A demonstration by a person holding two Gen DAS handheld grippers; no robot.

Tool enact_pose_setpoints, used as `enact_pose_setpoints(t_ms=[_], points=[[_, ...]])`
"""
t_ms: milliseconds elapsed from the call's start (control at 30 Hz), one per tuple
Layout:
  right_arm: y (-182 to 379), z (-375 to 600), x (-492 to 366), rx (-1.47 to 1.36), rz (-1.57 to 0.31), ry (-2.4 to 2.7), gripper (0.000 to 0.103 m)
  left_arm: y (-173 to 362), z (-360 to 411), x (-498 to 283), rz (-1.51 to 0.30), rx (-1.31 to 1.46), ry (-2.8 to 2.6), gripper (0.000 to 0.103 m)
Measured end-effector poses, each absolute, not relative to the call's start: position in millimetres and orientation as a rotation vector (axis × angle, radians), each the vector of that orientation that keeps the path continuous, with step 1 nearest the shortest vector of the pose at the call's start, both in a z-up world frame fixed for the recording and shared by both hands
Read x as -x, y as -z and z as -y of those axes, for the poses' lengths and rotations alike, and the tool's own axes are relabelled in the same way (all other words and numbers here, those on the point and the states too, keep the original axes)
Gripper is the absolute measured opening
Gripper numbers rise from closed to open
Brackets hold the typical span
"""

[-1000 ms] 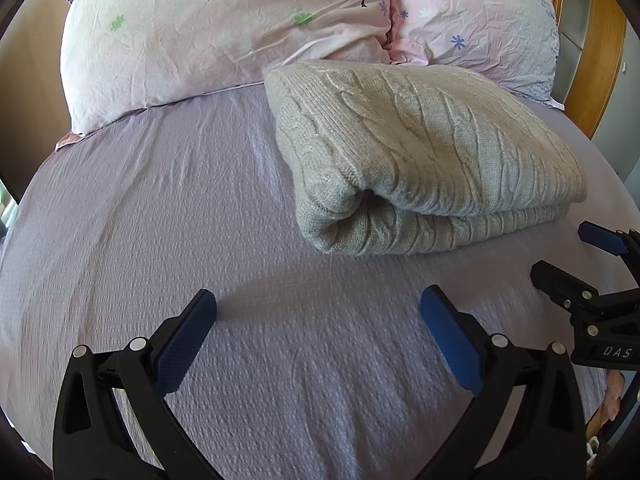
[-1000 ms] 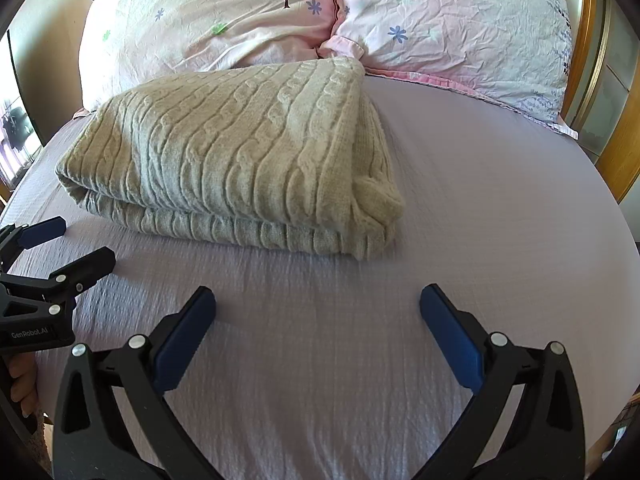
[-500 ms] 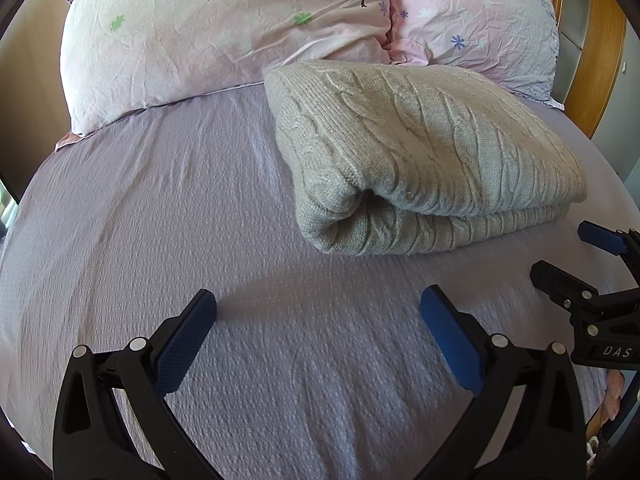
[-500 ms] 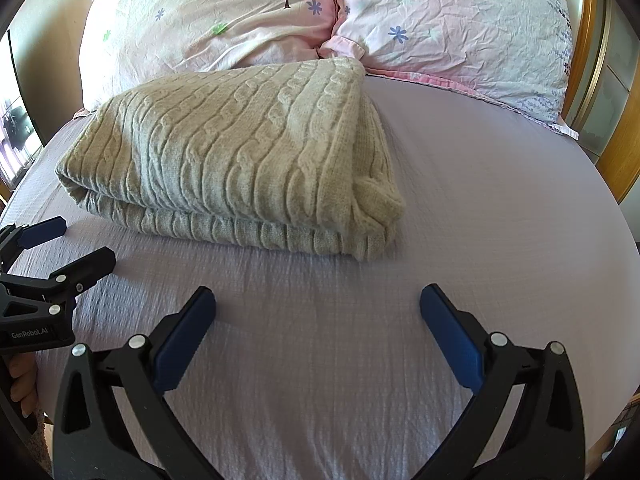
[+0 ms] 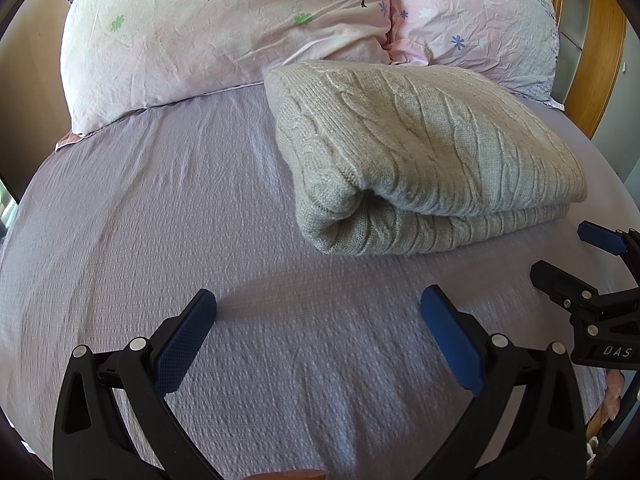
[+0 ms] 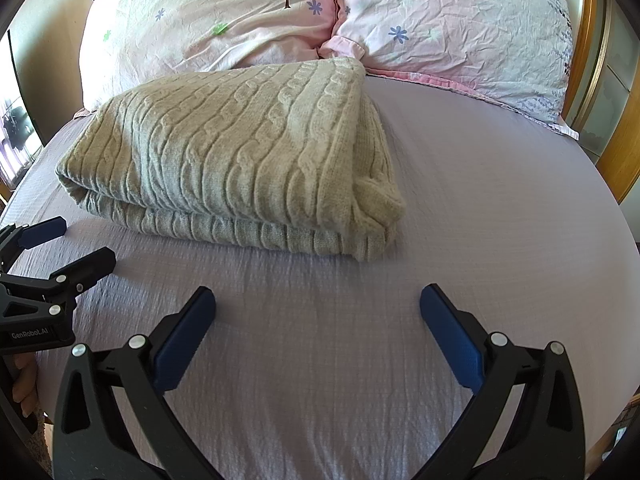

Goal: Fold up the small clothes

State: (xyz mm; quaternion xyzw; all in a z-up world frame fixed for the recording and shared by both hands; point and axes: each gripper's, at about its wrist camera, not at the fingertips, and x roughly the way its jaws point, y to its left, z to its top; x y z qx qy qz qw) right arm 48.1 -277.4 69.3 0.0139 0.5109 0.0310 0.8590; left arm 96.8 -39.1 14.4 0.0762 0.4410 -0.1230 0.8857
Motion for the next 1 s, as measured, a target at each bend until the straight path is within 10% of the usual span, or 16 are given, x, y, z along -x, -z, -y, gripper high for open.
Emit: enact_pose_setpoints(t_ms=[1000], points=[[-69.6, 276.4, -48.6, -0.031, -1.072, -0.062, 0.101, -15.6, 39.5, -98.6, -0.916, -0.160, 0.256, 0.102]])
